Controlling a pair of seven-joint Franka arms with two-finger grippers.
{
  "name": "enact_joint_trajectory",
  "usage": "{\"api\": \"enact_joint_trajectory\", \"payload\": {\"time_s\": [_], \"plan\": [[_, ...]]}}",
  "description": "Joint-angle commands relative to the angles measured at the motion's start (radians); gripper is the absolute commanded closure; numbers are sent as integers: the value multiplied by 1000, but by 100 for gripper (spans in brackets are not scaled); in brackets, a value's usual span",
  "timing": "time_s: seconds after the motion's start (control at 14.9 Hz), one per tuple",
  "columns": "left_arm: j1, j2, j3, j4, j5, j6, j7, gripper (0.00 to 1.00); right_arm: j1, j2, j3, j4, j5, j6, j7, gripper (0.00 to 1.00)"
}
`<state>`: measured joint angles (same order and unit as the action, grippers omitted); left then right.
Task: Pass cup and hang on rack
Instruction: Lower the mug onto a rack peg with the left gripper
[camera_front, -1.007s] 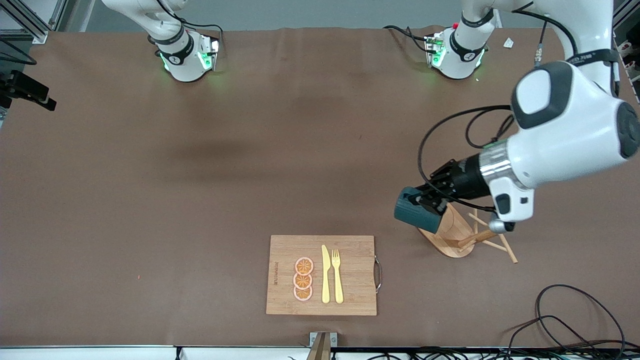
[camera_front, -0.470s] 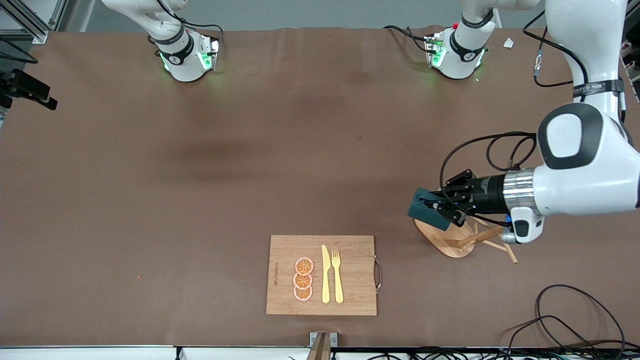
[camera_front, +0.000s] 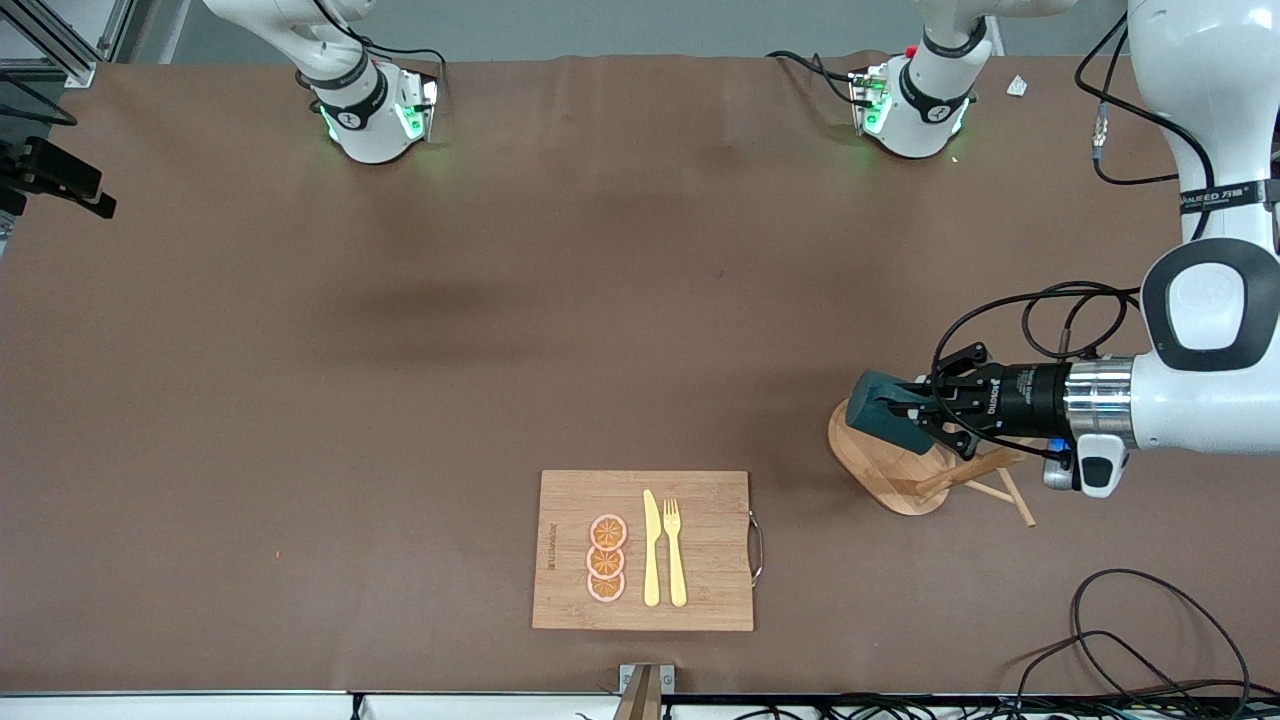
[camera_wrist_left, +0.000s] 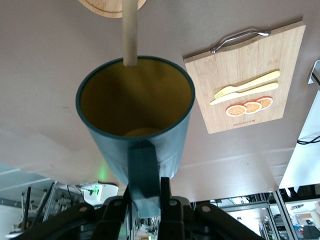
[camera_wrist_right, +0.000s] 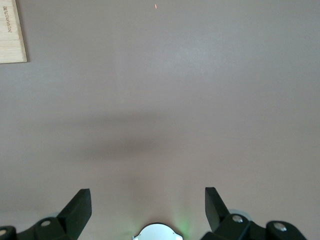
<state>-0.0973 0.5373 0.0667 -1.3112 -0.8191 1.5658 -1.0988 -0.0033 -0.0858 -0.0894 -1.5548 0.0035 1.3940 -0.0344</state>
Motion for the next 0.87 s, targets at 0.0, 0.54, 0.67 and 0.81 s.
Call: {"api": "enact_joint_trajectory", "payload": {"time_s": [0.0, 0.54, 0.67, 0.81], "plan": [[62, 18, -8, 9, -51, -53, 5, 97, 5, -28, -1, -18, 0, -7, -10, 0], [119, 70, -8, 12, -130, -66, 5, 97, 5, -28, -1, -18, 0, -7, -10, 0], [137, 84, -8, 12, -153, -66, 7, 97, 5, -28, -1, -18, 0, -7, -10, 0], [142, 92, -8, 13, -167, -66, 10, 97, 5, -28, -1, -18, 0, -7, -10, 0]]}}
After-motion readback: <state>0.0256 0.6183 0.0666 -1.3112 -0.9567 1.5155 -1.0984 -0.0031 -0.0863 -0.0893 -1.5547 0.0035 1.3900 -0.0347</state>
